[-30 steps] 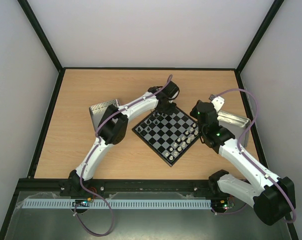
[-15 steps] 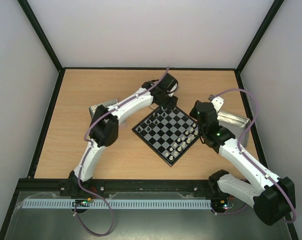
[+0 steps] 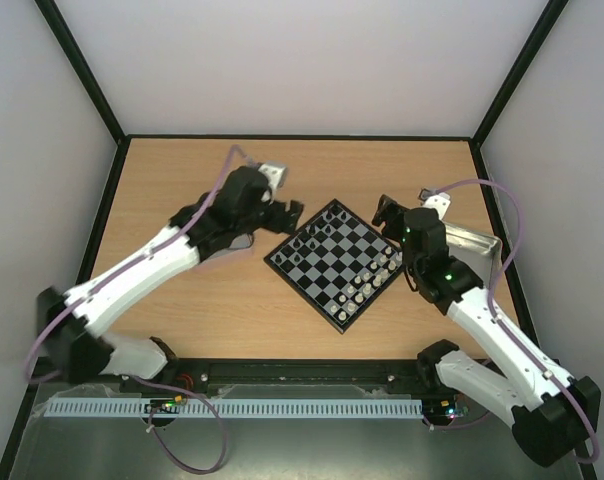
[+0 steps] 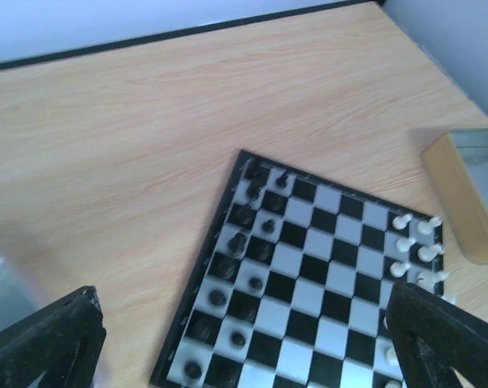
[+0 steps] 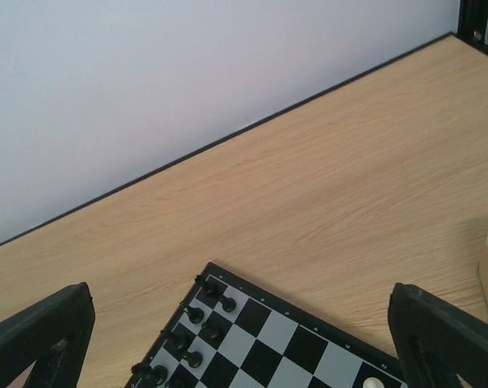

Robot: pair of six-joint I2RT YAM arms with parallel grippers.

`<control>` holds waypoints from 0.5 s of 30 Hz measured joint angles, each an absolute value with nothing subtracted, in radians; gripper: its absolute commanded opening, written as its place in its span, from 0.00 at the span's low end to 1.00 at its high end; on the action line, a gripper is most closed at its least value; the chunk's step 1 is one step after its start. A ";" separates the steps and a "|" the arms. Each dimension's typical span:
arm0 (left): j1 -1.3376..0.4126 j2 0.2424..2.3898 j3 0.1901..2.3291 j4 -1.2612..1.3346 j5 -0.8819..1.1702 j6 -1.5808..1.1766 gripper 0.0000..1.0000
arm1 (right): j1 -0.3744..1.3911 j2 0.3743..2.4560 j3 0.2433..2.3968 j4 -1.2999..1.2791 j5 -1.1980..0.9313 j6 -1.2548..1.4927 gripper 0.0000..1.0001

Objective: Set up the chess pieces on the board
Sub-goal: Reset both arms

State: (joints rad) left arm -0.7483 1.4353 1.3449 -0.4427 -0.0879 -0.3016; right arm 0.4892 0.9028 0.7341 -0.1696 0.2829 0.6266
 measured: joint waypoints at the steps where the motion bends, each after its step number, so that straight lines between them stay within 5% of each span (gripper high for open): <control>1: -0.743 1.363 1.269 -0.429 -0.105 -0.300 0.99 | 0.489 0.883 0.733 -0.177 0.278 0.614 0.99; 15: -0.725 0.599 0.840 -0.445 -0.342 -0.447 0.99 | 0.489 0.558 0.719 -0.329 0.271 0.588 0.98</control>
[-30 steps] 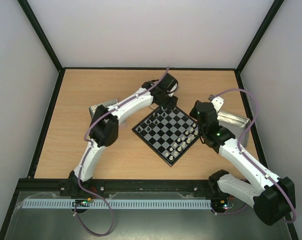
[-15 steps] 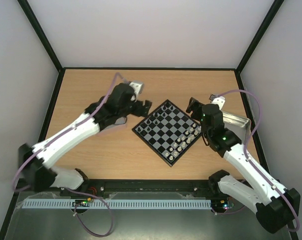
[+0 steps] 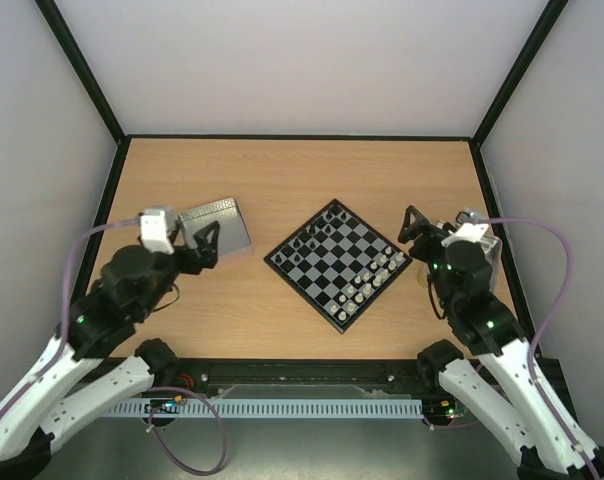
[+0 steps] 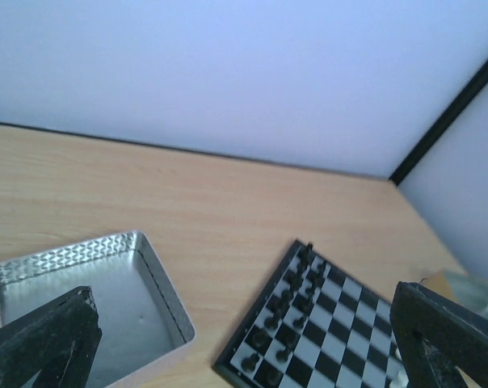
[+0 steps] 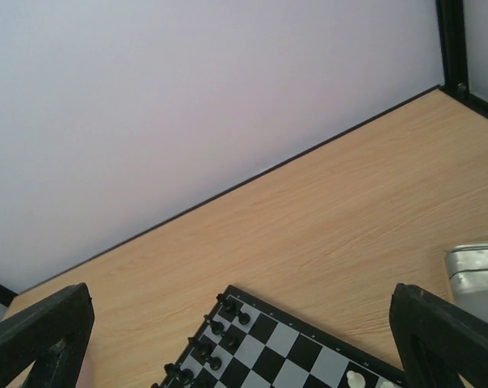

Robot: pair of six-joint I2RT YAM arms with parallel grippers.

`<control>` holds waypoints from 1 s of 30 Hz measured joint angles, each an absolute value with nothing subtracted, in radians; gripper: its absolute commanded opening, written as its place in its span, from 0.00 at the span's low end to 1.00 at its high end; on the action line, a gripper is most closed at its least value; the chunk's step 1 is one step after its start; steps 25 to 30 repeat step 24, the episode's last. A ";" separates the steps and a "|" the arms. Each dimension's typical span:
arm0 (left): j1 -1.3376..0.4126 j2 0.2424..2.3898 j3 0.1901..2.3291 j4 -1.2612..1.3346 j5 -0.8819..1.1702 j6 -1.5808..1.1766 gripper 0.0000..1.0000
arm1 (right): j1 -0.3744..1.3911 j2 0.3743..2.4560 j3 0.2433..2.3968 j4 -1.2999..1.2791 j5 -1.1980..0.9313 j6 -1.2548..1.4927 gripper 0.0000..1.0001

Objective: Set up the chess pieces on the board
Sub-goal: Reset both arms

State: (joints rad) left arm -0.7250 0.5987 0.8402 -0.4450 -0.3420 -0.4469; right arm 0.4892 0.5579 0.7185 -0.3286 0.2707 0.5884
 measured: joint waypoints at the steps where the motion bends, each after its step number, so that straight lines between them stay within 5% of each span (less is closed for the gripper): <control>1: -0.725 0.556 0.841 -0.451 -0.357 -0.457 0.99 | 0.489 0.535 0.719 -0.344 0.274 0.588 0.98; 13: -0.725 0.343 0.920 -0.616 -0.476 -0.499 0.99 | 0.486 0.207 0.748 -0.488 0.439 0.599 0.98; 30: -0.725 0.310 0.987 -0.658 -0.476 -0.446 1.00 | 0.485 0.165 0.751 -0.527 0.499 0.611 0.98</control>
